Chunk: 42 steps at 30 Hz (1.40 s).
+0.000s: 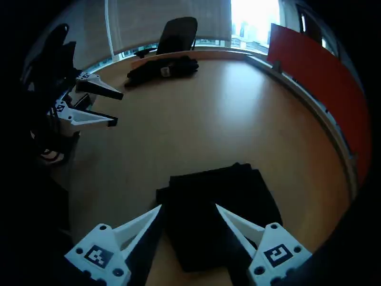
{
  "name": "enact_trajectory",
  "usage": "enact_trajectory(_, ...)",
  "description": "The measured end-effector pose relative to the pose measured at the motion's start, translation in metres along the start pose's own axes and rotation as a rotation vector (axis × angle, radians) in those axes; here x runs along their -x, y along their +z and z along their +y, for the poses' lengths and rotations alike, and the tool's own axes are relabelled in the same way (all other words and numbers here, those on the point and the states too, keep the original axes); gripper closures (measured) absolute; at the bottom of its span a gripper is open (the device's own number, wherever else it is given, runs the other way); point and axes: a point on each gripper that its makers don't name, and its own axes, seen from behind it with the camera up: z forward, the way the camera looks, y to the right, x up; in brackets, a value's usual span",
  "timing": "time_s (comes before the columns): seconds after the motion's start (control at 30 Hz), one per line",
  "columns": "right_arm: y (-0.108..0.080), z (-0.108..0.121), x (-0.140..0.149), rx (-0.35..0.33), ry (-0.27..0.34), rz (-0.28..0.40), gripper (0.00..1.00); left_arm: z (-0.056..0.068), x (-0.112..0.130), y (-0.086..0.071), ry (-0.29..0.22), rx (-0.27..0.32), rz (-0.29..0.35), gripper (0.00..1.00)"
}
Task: Fold towel
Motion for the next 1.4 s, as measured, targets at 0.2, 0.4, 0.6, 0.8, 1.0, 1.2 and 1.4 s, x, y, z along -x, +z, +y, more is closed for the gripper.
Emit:
enact_trajectory(0.2, -0.005, 0.004, 0.004, 0.029, 0.017, 0.007, 0.31, 0.002, -0.002, 0.001, 0.006, 0.005, 0.001, 0.00)
enact_trajectory(0.4, -0.012, 0.006, 0.014, 0.061, 0.044, 0.005, 0.31, 0.002, -0.004, 0.002, 0.012, 0.006, 0.005, 0.00)
enact_trajectory(0.6, -0.021, 0.008, 0.032, 0.101, 0.081, -0.005, 0.31, 0.002, -0.006, 0.003, 0.016, 0.008, 0.007, 0.00)
enact_trajectory(0.8, -0.032, 0.008, 0.052, 0.135, 0.122, -0.019, 0.31, 0.003, -0.007, 0.003, 0.019, 0.014, 0.005, 0.00)
enact_trajectory(1.0, -0.040, 0.007, 0.068, 0.159, 0.156, -0.029, 0.31, 0.004, -0.008, 0.002, 0.029, 0.017, 0.006, 0.00)
enact_trajectory(1.2, -0.041, 0.005, 0.076, 0.178, 0.173, -0.033, 0.31, 0.006, -0.007, 0.002, 0.032, 0.020, 0.005, 0.00)
enact_trajectory(1.4, -0.036, -0.001, 0.087, 0.183, 0.193, -0.045, 0.31, 0.006, -0.007, 0.002, 0.035, 0.019, 0.005, 0.00)
